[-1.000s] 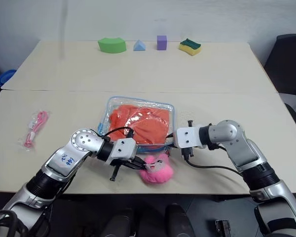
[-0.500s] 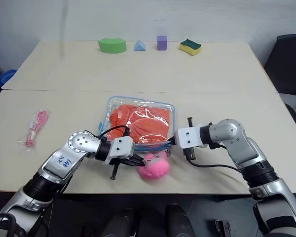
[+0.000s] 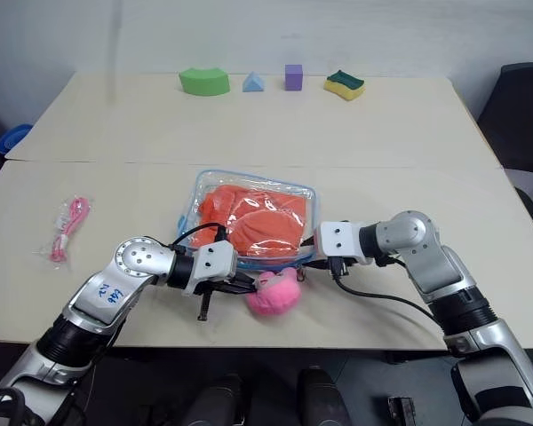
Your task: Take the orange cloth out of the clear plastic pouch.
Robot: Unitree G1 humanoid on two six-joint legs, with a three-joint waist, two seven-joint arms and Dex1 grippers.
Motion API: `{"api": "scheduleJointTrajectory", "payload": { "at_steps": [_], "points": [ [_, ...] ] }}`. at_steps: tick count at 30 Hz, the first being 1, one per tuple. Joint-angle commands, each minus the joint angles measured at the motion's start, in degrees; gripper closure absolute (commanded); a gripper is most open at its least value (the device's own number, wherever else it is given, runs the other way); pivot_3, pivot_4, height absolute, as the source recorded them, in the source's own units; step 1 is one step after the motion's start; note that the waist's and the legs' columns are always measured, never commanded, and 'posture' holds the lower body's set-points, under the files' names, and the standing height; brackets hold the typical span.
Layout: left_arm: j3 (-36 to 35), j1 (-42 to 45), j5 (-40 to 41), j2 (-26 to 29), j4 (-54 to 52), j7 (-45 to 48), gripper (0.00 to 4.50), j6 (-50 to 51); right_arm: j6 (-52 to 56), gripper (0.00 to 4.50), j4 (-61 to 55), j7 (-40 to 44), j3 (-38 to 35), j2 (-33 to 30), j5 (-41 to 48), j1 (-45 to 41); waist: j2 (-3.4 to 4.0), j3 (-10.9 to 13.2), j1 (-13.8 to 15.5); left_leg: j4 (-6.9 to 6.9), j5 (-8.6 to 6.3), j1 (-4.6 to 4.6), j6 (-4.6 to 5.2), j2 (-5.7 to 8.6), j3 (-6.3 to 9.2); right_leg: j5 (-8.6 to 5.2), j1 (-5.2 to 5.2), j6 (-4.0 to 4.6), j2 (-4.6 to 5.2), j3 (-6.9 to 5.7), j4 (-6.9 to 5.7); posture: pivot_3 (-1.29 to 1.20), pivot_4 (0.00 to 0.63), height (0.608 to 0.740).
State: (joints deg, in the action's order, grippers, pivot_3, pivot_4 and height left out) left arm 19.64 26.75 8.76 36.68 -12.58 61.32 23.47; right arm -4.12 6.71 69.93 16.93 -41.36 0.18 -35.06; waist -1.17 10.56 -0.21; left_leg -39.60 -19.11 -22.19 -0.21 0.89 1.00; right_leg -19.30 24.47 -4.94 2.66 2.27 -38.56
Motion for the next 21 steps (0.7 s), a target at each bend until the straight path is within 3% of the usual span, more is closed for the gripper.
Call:
{"api": "scheduleJointTrajectory", "payload": {
  "at_steps": [1,6,9,13,21],
  "points": [
    [-0.4,0.7,-0.8,0.3,-0.4,-0.3,4.50,-0.3,-3.0,2.59,0.2,-0.2,-2.1,-1.6,-0.5,-1.4,0.00,0.0,0.0,0.00,0.00,0.00,0.00,0.00,0.00,0.00,0.00,0.00,0.00,0.00,0.00,0.00,0.150,0.740],
    [-0.2,0.9,-1.1,0.1,0.1,-0.2,4.50,-0.8,-4.2,2.59,1.1,0.2,-2.6,-1.9,0.3,-2.1,0.00,0.0,0.0,0.00,0.00,0.00,0.00,0.00,0.00,0.00,0.00,0.00,0.00,0.00,0.00,0.00,0.150,0.740],
    [0.0,1.3,-1.2,-0.3,0.5,-0.3,4.50,-0.8,-4.5,3.20,1.2,0.8,-2.8,-1.4,0.9,-2.0,0.00,0.0,0.0,0.00,0.00,0.00,0.00,0.00,0.00,0.00,0.00,0.00,0.00,0.00,0.00,0.00,0.150,0.740],
    [0.0,1.4,-1.4,-0.3,0.9,-0.2,4.50,-1.1,-4.6,4.48,1.0,1.5,-2.8,-1.2,1.2,-1.9,0.00,0.0,0.0,0.00,0.00,0.00,0.00,0.00,0.00,0.00,-0.01,0.00,0.00,0.00,0.00,0.00,0.150,0.740],
    [-1.6,-1.7,-2.1,2.1,2.2,-0.9,4.50,-2.7,-5.2,4.48,1.6,2.3,-3.4,-1.8,2.0,-2.1,0.00,0.0,0.0,0.00,0.00,0.00,0.00,0.00,0.00,0.00,-0.01,0.00,0.00,0.00,0.01,0.00,0.150,0.740]
  ]
}}
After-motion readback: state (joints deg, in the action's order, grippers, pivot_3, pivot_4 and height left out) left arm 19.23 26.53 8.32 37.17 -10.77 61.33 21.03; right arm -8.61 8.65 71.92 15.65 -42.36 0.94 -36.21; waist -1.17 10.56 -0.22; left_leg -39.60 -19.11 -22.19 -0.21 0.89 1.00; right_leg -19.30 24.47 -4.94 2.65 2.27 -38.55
